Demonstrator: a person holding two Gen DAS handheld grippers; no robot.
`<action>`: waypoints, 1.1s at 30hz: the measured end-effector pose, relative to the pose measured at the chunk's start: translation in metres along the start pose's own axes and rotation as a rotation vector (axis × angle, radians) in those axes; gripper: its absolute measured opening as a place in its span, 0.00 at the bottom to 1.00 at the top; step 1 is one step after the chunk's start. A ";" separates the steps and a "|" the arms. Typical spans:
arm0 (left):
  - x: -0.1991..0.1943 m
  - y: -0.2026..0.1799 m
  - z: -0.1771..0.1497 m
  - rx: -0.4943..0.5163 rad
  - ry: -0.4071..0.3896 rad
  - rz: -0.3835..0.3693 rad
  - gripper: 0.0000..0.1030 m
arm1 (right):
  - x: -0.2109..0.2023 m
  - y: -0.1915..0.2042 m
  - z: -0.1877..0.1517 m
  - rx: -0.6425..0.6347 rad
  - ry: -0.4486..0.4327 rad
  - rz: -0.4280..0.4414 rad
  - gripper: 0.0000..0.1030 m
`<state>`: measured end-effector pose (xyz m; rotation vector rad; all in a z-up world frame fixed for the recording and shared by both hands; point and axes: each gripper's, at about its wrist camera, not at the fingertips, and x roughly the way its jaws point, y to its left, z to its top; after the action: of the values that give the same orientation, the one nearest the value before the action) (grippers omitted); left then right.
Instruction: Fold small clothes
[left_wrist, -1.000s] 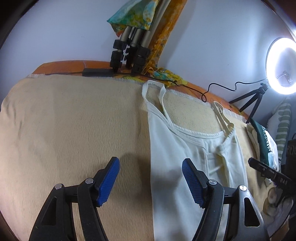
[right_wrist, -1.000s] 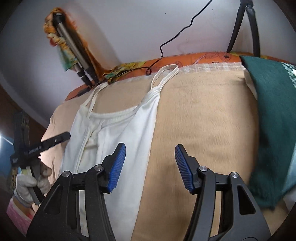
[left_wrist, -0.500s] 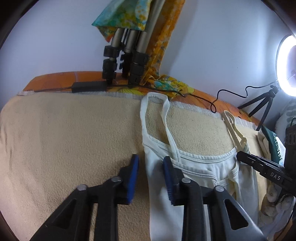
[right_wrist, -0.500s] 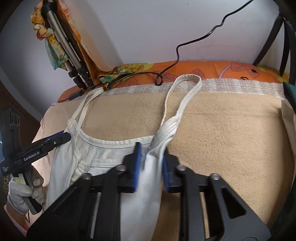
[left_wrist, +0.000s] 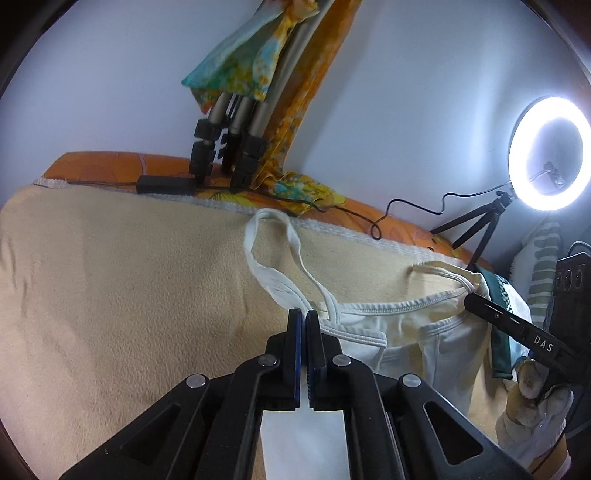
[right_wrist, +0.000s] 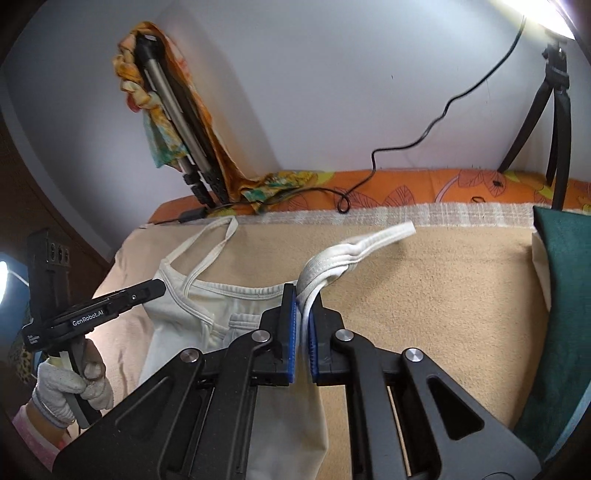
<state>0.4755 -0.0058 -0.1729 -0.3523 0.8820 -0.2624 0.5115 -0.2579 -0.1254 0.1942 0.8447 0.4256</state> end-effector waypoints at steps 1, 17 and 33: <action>-0.006 -0.003 -0.001 0.005 -0.007 -0.007 0.00 | -0.006 0.004 0.000 -0.002 -0.006 0.004 0.07; -0.117 -0.042 -0.049 0.074 -0.085 -0.043 0.00 | -0.104 0.051 -0.051 -0.106 -0.052 0.008 0.07; -0.152 -0.028 -0.166 0.089 0.037 -0.004 0.00 | -0.137 0.076 -0.166 -0.153 -0.028 -0.038 0.07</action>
<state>0.2494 -0.0078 -0.1520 -0.2669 0.9026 -0.3119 0.2836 -0.2501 -0.1156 0.0429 0.7831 0.4489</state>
